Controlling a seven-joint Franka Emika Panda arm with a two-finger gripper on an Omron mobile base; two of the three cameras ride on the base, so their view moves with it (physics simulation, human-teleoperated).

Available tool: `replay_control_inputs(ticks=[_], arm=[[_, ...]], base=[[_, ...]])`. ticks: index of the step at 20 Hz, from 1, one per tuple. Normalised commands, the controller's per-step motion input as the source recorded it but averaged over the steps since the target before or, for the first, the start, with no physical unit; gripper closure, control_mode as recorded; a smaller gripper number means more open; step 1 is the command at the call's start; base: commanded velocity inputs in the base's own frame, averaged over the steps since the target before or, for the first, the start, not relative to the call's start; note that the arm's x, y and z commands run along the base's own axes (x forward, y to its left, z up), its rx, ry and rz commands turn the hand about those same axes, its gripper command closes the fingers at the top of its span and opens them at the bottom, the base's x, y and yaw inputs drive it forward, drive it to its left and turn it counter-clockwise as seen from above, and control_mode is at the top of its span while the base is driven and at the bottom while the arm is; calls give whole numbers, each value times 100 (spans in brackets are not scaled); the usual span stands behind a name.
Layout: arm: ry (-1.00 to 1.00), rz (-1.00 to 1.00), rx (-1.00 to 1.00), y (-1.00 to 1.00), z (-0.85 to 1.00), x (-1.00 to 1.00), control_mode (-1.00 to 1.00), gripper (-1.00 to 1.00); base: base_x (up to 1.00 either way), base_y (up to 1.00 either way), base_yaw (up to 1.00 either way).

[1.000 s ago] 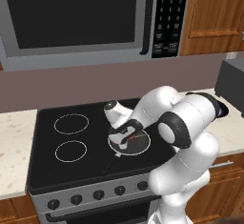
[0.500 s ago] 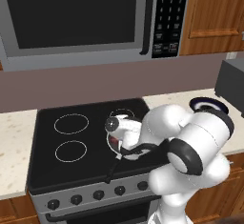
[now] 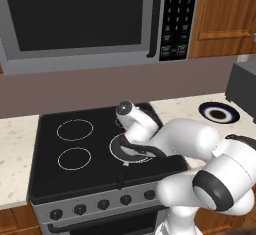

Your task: Place the cold items (tomato and tangerine) from the fridge in one tupperware on the dining counter. Place the warm items (hot dog and kebab skewer) in the stove area in another tupperware.

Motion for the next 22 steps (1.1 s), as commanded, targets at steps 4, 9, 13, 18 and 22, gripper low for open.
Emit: replay_control_inputs(ticks=[4, 9, 13, 18, 22], arm=[[22, 0, 0, 0, 68, 0, -100, 100], [0, 0, 0, 0, 48, -40, -100, 100], [0, 0, 0, 0, 48, -56, -100, 100], [-17, -4, 0, 0, 13, -62, -100, 100], [-55, -19, 1, 0, 4, -82, -100, 100]], base=[[0, 0, 0], [0, 0, 0], [0, 0, 0], [0, 0, 0], [0, 0, 0]])
